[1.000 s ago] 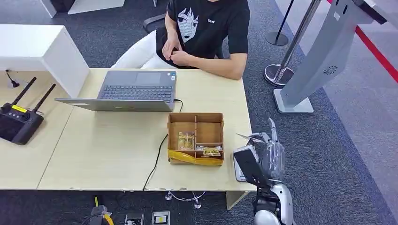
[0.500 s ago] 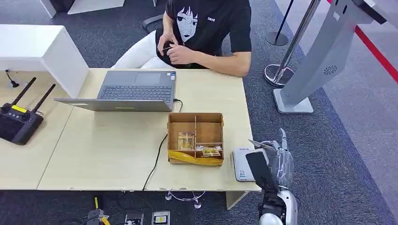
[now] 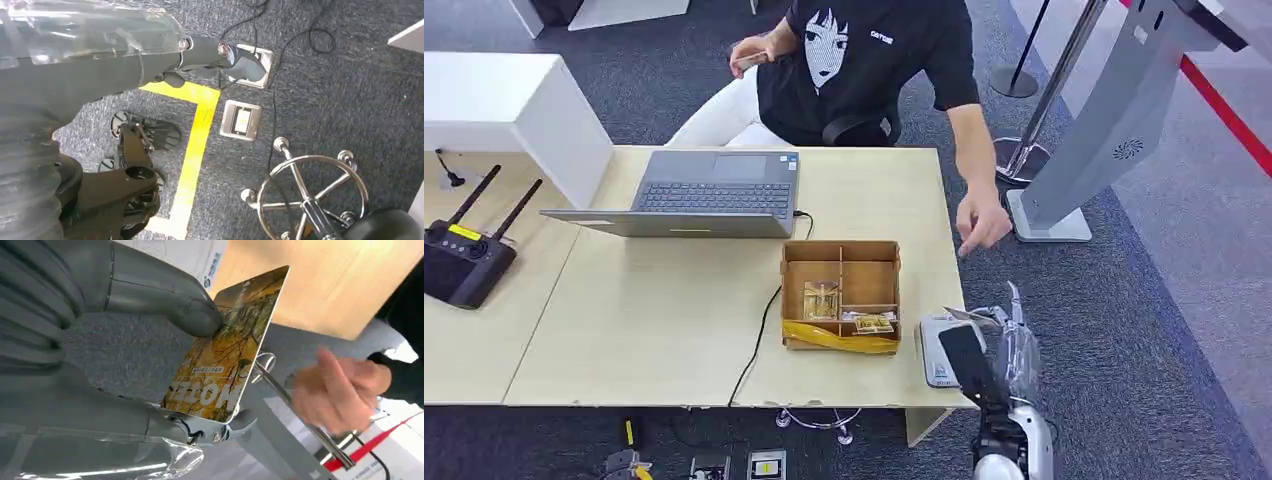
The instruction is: Pass the card to the sensor for recognition and then transmit it.
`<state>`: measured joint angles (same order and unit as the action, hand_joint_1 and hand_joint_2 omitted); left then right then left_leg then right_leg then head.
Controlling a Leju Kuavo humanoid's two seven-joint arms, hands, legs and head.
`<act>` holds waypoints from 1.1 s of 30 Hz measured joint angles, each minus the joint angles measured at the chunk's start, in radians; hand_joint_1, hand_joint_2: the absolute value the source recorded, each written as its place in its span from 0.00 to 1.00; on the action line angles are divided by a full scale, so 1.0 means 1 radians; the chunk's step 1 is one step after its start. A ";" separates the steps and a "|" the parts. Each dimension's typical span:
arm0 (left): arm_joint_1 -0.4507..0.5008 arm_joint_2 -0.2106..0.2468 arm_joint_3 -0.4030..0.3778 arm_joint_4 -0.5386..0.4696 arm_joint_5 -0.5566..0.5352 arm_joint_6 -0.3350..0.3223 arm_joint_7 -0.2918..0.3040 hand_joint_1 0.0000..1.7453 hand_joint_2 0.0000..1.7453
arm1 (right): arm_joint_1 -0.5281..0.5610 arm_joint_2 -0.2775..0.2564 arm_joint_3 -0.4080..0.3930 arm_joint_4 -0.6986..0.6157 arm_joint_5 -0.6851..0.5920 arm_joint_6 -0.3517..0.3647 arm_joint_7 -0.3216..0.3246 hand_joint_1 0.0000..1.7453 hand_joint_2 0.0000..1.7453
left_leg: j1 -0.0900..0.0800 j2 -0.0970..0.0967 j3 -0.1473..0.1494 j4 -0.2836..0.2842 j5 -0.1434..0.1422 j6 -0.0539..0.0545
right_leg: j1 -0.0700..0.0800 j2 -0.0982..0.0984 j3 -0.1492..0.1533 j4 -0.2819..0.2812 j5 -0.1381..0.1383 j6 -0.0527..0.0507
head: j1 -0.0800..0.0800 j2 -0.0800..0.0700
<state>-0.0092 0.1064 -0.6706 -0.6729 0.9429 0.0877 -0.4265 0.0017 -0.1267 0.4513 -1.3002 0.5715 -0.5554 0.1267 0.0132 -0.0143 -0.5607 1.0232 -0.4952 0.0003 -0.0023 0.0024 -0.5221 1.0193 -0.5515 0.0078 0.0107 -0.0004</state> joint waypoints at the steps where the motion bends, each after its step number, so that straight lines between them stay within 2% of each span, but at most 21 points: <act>1: 0.001 0.001 0.000 -0.002 0.005 0.003 0.000 0.00 1.00 | -0.005 0.003 0.003 0.014 -0.012 0.000 -0.008 1.00 1.00 | 0.000 0.000 0.000 0.000 0.000 0.000 | 0.000 0.000 0.000 0.000 0.000 0.000 | 0.000 0.000; 5: 0.010 0.003 0.000 -0.010 0.025 0.013 -0.005 0.00 1.00 | -0.027 0.012 0.017 0.071 -0.044 0.000 -0.032 1.00 1.00 | 0.000 0.000 0.000 0.000 0.000 0.000 | 0.000 0.000 0.000 0.000 0.000 0.000 | 0.000 0.000; 16: 0.029 0.013 -0.001 -0.032 0.081 0.044 -0.027 0.00 1.00 | -0.063 0.021 0.055 0.182 -0.100 -0.001 -0.042 1.00 1.00 | 0.000 0.000 0.000 0.000 0.000 0.000 | 0.000 0.000 0.000 0.000 0.000 0.000 | 0.000 0.000; 33: 0.045 0.029 -0.005 -0.057 0.155 0.078 -0.055 0.00 1.00 | -0.091 0.021 0.088 0.263 -0.135 -0.026 -0.041 1.00 1.00 | 0.000 0.000 0.000 0.000 0.000 0.000 | 0.000 0.000 0.000 0.000 0.000 0.000 | 0.000 0.000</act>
<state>0.0357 0.1354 -0.6756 -0.7298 1.0979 0.1655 -0.4818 -0.0893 -0.1053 0.5394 -1.0369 0.4368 -0.5813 0.0854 0.0133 -0.0145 -0.5608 1.0232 -0.4952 0.0003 -0.0022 0.0024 -0.5223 1.0193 -0.5516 0.0076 0.0107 -0.0004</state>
